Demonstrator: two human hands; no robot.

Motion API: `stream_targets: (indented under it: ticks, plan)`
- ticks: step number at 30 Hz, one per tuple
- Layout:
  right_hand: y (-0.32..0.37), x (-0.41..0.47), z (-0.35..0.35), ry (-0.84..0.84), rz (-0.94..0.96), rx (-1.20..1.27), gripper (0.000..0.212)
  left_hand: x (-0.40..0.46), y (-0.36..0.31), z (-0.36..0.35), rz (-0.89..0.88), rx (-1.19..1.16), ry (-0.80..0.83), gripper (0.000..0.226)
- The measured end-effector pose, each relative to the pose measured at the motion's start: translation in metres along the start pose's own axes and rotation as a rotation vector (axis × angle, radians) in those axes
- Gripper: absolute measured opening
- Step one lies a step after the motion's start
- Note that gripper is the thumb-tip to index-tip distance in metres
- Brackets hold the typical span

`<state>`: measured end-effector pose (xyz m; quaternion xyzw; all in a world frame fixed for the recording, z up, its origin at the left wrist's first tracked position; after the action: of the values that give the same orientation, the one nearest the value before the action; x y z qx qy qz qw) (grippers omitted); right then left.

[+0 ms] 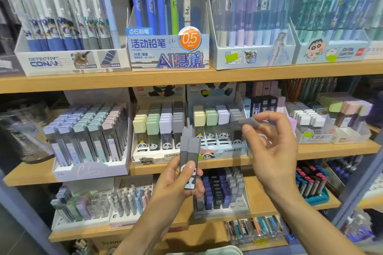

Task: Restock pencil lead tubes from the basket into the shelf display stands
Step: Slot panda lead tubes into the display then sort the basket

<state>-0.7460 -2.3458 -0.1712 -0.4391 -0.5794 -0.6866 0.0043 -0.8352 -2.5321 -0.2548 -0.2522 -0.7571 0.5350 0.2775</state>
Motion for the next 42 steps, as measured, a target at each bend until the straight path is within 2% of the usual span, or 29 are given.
stream_targets:
  ticks: [6,18,26,42]
  plan:
    - [-0.008,0.008,0.007,0.062,0.049,-0.194,0.024,0.0,0.001,-0.002,-0.006,0.039,0.014,0.024]
    - [-0.013,0.015,0.002,0.141,0.102,-0.371,0.021,-0.005,0.001,-0.001,0.017,0.025,0.018,0.017]
    - [-0.008,0.022,0.0,0.192,0.136,-0.373,0.022,-0.006,0.002,0.001,0.043,0.044,0.01,0.023]
    - [-0.012,0.03,-0.001,0.256,0.062,-0.408,0.022,-0.006,0.003,-0.002,0.064,0.089,0.013,0.027]
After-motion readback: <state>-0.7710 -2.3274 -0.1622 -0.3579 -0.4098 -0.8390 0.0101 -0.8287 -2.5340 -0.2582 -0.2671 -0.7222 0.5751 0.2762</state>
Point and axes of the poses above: each hand's wrist, its own x-axis towards the middle knuckle, its own z-axis out of the back of the hand, y = z × x, the point moved 5 cm from there along x, towards the middle knuckle, and after that the axes turned 9 degrees about y, right-handed, at the moved point
